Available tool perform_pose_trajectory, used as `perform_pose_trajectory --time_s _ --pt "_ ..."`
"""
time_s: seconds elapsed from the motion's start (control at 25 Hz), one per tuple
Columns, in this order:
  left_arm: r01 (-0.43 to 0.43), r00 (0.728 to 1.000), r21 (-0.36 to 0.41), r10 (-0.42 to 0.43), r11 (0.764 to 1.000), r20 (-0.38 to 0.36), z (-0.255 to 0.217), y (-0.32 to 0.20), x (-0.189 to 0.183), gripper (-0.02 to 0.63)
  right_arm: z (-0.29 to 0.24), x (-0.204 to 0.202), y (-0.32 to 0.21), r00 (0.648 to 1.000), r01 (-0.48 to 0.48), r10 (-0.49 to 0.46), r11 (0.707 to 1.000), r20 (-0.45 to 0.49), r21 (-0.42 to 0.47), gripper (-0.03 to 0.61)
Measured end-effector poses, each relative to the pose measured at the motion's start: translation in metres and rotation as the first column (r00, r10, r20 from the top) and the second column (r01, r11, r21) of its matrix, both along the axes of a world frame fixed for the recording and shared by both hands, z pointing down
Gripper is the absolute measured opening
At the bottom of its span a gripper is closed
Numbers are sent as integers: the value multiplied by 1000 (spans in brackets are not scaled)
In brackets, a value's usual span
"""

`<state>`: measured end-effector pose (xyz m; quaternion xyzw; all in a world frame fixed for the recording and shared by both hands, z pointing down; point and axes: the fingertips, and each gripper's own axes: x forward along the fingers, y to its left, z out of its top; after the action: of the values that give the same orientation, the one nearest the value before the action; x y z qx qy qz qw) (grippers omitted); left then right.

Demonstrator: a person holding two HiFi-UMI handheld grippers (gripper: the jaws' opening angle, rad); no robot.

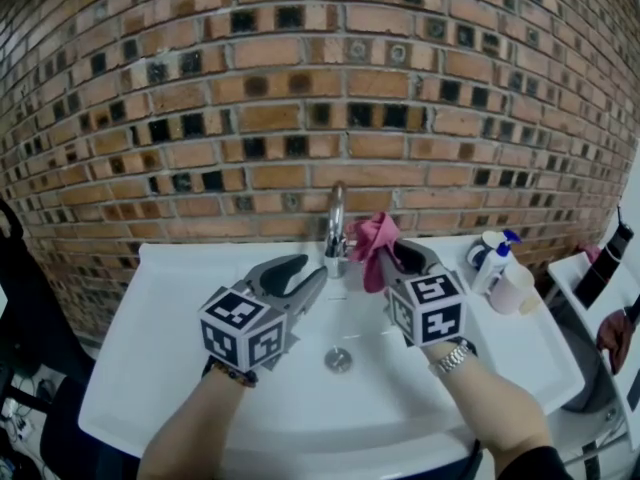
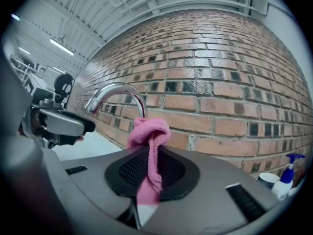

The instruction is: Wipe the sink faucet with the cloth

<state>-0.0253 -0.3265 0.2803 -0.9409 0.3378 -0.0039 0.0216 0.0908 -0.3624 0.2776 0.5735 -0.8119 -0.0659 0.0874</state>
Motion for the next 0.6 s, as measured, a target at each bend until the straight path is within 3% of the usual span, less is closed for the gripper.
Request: perform_pose_trajectory --time_s 0.36,0.6 --pt "-129 992 -47 129 991 -9 13 8 14 275 -1 -40 50 983 184 -185 982 -4 -31 49" --pt "-223 975 -79 221 972 -30 19 18 23 295 0 -58 68 957 288 -289 957 -24 -37 49"
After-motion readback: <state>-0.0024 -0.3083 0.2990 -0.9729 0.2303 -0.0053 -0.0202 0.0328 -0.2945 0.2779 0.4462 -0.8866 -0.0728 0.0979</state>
